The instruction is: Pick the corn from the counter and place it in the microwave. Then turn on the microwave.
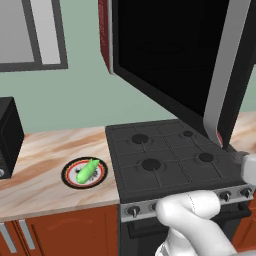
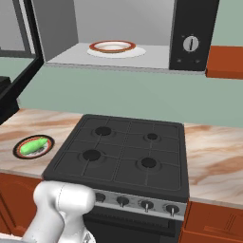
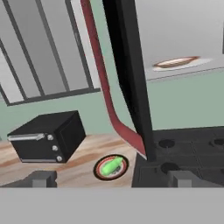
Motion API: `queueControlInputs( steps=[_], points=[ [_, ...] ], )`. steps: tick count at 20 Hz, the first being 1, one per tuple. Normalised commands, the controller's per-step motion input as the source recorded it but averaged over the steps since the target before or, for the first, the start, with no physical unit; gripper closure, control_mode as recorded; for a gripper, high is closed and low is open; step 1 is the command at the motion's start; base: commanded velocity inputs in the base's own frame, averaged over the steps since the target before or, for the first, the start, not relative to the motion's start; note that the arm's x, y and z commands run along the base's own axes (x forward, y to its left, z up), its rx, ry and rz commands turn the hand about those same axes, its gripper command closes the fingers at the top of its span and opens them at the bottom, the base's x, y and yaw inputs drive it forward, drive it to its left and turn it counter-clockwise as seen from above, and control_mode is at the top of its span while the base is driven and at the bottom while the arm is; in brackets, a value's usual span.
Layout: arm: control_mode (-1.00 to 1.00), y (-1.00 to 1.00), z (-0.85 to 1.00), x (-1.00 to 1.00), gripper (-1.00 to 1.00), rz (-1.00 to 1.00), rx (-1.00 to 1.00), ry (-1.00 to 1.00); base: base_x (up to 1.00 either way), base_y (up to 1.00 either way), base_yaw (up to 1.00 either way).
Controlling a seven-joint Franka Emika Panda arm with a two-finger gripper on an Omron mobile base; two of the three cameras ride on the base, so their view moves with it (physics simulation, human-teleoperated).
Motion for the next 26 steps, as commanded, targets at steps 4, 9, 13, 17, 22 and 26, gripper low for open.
queueControlInputs(
  steps=[4,9,13,17,22,26],
  points=[
    [-1.0,-0.29,0.0,0.01,-1.0,0.19,0.06,0.0,0.0,0.0,0.0],
    [-1.0,-0.31,0.0,0.06,-1.0,0.2,0.05,0.0,0.0,0.0,0.0],
    [-1.0,-0.32,0.0,0.07,-1.0,0.24,0.04,-0.01,0.0,0.0,0.0],
    [-1.0,-0.25,0.0,0.16,-1.0,0.23,0.04,-0.09,0.0,0.0,0.0],
    [-1.0,-0.18,0.0,0.19,-1.0,0.21,0.02,-0.11,0.0,0.0,0.0],
    [-1.0,-0.04,0.0,0.22,-1.0,0.17,0.0,-0.15,0.0,0.0,0.0]
  ],
)
